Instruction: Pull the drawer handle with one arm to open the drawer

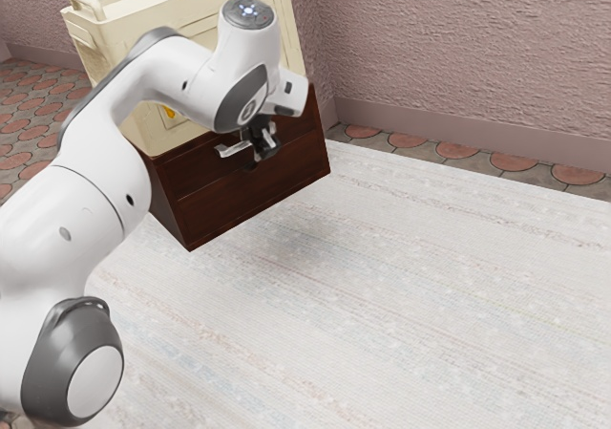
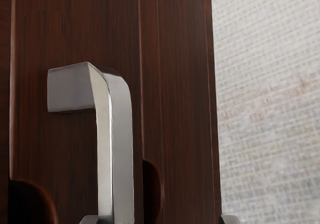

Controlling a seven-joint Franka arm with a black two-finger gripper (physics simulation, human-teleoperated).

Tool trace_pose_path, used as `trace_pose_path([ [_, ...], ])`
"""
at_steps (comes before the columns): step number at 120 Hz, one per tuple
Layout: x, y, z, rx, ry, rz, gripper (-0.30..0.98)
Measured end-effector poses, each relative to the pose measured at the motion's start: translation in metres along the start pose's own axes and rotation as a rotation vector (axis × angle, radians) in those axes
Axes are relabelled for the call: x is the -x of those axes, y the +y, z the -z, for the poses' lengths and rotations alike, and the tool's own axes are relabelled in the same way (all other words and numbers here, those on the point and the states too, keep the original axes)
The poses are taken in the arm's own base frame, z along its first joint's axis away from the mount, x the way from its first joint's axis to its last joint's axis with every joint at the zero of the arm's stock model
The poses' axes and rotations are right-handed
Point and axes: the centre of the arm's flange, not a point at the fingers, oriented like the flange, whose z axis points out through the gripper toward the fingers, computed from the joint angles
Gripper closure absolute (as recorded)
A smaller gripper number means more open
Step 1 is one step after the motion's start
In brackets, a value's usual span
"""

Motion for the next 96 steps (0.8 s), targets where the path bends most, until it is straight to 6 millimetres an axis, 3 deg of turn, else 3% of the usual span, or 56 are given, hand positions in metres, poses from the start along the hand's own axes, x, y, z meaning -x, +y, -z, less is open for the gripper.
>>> trace_pose_path([
  [34,0.002,0.004,0.003,0.055,0.012,0.013,0.5],
  [54,0.007,0.008,0.021,0.09,0.016,0.022,0.55],
  [96,0.003,0.038,0.043,0.165,0.012,0.015,0.56],
])
